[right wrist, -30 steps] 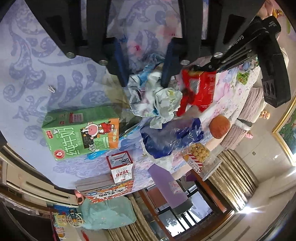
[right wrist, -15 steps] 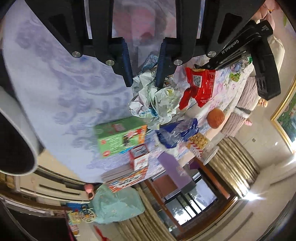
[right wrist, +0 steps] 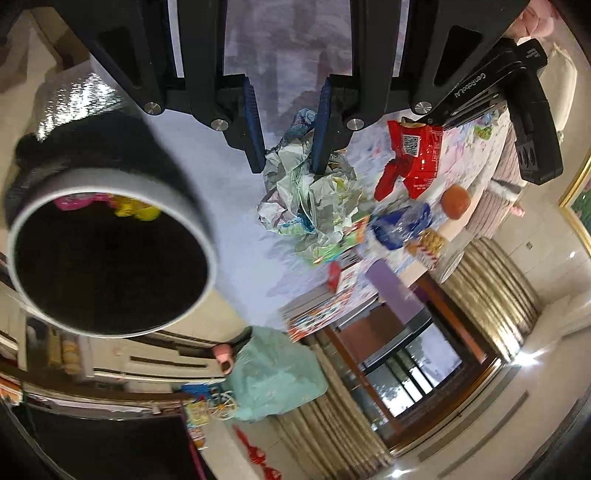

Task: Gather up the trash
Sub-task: 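Carry the red bag and crumpled paper toward the trash bin, then open both tools over the bin to drop the bag and paper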

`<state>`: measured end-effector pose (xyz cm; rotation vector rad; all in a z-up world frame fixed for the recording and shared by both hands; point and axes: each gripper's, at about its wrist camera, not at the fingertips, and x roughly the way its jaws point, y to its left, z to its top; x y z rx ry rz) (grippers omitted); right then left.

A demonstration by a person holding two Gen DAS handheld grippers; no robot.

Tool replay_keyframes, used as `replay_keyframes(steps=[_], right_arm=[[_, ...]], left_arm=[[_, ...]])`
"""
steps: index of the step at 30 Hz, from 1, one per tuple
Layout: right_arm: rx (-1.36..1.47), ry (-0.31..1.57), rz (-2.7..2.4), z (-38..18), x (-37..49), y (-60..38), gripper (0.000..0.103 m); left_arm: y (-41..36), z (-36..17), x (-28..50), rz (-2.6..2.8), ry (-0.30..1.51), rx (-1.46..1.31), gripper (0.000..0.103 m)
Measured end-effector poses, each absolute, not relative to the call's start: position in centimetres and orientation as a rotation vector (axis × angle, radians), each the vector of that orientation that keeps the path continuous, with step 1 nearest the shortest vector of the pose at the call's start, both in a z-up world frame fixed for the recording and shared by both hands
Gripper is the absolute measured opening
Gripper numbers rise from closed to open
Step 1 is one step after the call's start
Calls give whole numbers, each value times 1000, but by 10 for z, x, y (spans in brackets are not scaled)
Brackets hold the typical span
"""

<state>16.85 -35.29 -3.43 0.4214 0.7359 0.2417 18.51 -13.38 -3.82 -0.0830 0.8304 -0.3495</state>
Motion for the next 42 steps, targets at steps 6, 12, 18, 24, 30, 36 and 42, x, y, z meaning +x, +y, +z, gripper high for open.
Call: replay_keyframes(steps=[6, 12, 18, 24, 30, 36, 42], right_arm=[[435, 708, 200, -28, 157, -373, 26], [447, 688, 153, -24, 149, -397, 26], [450, 674, 110, -19, 148, -416, 26], [450, 677, 74, -19, 151, -433, 26], [450, 674, 42, -17, 160, -452, 26], [449, 684, 19, -17, 172, -467, 26], [442, 692, 7, -17, 181, -476, 26]], left_arm=[[-163, -32, 185, -392, 824, -54, 1], [-191, -27, 189, -431, 822, -24, 1], [-219, -23, 195, -463, 818, 8, 1], [-242, -18, 206, -483, 810, 37, 1], [-270, -11, 220, -505, 795, 72, 1], [-293, -12, 234, -517, 799, 104, 1], [-311, -17, 246, -518, 813, 117, 1]])
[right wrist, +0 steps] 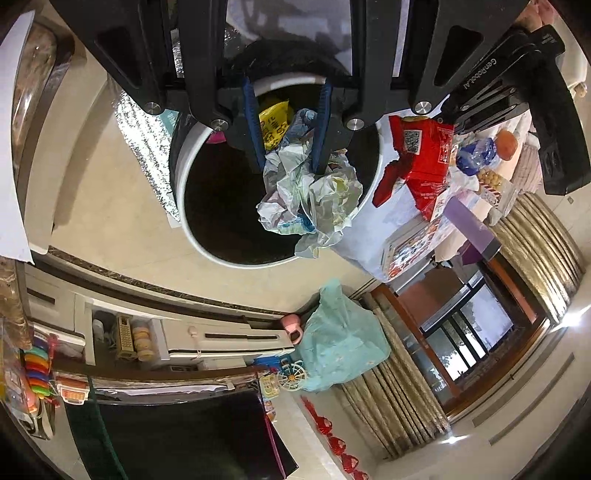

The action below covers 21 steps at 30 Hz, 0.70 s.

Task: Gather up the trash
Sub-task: 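Open both tools over the bin to drop the bag and paper, then move both open tools back over the table items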

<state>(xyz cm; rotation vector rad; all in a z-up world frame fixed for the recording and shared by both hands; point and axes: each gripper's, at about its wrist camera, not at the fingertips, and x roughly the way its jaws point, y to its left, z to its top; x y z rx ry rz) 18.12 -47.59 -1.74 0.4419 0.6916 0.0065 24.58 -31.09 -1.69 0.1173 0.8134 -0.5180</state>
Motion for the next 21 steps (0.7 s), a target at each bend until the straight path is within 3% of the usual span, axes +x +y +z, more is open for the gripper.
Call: replay_keyframes(steps=[13, 17, 19, 21], right_arm=[[432, 740, -3, -23, 198, -489, 32], [433, 746, -6, -22, 199, -491, 45], [436, 742, -8, -21, 197, -493, 56], [437, 740, -11, -21, 195, -493, 59]], left_arm=[[-326, -26, 257, -512, 858, 129, 5], [-324, -25, 253, -504, 846, 131, 37], [-321, -23, 250, -502, 841, 127, 40], [-317, -23, 249, -504, 844, 116, 43]])
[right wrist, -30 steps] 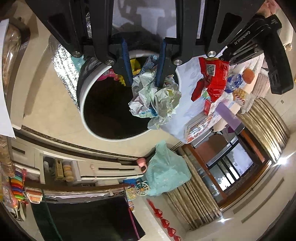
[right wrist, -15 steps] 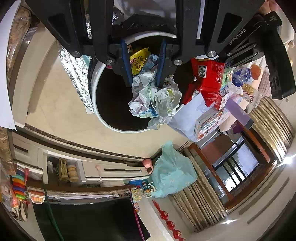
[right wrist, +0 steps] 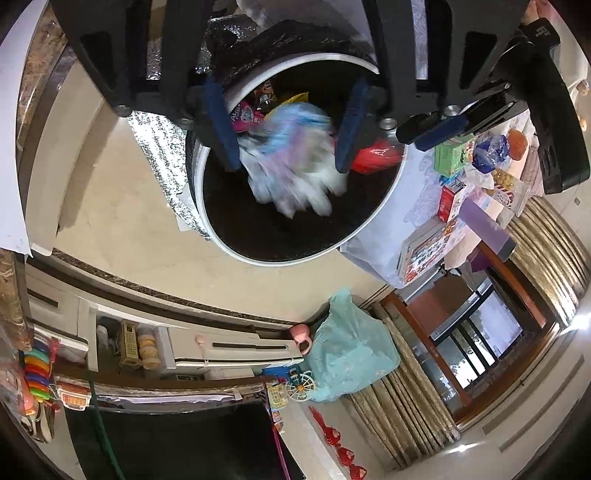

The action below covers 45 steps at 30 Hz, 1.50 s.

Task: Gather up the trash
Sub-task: 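Move both open tools back over the table items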

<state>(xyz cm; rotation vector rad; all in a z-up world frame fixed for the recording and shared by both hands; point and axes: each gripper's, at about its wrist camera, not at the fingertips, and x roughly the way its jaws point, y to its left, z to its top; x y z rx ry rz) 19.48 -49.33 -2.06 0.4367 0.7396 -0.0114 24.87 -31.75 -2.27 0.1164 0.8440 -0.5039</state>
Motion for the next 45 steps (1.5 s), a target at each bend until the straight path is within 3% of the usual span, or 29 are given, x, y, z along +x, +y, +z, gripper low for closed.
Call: replay_keyframes(steps=[6, 8, 10, 37, 45], right_arm=[[468, 719, -13, -18, 184, -493, 77], [485, 714, 1, -17, 180, -489, 93], [496, 706, 12, -17, 177, -485, 100], [379, 749, 263, -32, 180, -324, 100], [325, 791, 274, -46, 195, -286, 101]], left_arm=[[-294, -23, 233, -484, 830, 92, 55], [-285, -24, 228, -471, 826, 92, 57], [-273, -25, 222, -453, 819, 82, 58], [-67, -56, 184, -127, 852, -119, 60], [-24, -63, 189, -48, 858, -145, 65]])
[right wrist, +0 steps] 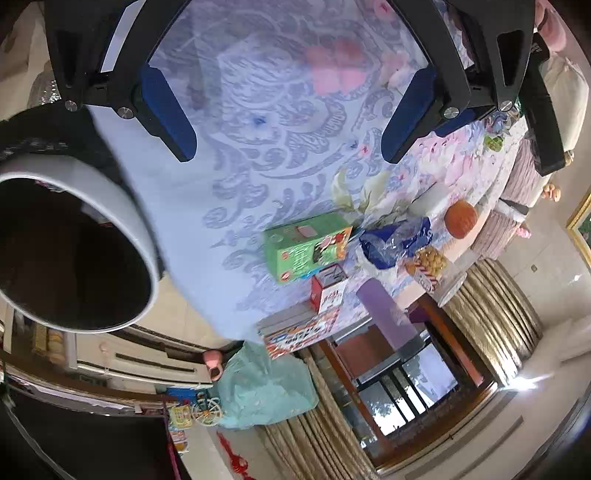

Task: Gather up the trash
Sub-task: 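Move both open tools back over the table items, then grasp the white foam block with the left tool while the right tool grasps the green milk carton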

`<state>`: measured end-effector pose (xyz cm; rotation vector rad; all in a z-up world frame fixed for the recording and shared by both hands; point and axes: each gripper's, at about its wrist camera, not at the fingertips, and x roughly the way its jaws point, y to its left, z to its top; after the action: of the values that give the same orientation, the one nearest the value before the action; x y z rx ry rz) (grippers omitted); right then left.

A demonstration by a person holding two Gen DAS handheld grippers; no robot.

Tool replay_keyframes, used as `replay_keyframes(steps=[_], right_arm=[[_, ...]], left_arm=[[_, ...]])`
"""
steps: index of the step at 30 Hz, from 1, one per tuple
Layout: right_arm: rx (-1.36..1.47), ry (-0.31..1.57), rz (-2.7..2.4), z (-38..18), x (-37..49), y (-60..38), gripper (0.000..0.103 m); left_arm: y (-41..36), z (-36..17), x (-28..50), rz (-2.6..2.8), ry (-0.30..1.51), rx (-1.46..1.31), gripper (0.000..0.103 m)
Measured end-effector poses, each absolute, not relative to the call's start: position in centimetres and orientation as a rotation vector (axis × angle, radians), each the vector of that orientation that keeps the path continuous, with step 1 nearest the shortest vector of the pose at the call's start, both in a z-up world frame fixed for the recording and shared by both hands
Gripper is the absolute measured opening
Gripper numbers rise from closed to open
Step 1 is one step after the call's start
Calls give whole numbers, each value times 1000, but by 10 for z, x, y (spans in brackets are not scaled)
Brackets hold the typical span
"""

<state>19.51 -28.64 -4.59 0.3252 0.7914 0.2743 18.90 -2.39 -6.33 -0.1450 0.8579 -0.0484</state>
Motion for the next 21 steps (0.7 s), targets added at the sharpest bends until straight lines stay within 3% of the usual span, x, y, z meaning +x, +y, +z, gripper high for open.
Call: replay_keyframes(steps=[5, 21], right_arm=[[285, 810, 252, -52, 210, -268, 101], [184, 835, 220, -58, 252, -239, 101]], left_arm=[[3, -62, 199, -3, 848, -147, 76], [53, -64, 255, 5, 869, -103, 85]])
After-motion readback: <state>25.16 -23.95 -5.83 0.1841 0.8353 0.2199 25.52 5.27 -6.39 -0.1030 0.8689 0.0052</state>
